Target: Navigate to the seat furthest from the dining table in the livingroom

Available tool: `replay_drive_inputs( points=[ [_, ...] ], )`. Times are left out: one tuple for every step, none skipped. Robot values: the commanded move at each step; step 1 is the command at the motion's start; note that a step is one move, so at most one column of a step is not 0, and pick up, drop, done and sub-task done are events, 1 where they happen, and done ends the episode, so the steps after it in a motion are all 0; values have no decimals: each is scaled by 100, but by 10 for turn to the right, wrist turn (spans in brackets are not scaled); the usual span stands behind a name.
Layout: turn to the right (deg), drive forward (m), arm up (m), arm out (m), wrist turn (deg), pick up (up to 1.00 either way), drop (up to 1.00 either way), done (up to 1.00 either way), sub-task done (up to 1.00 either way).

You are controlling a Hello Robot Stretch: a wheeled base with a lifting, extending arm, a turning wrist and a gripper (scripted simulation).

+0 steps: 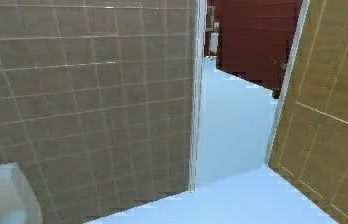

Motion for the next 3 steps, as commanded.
replay_drive_inputs(
  points=[
    [180, 0, 0, 0, 0, 0, 0, 0, 0],
    [0, 40, 0, 0, 0, 0, 0, 0, 0],
    [450, 0, 0, 0, 0, 0, 0, 0, 0]
  ],
)
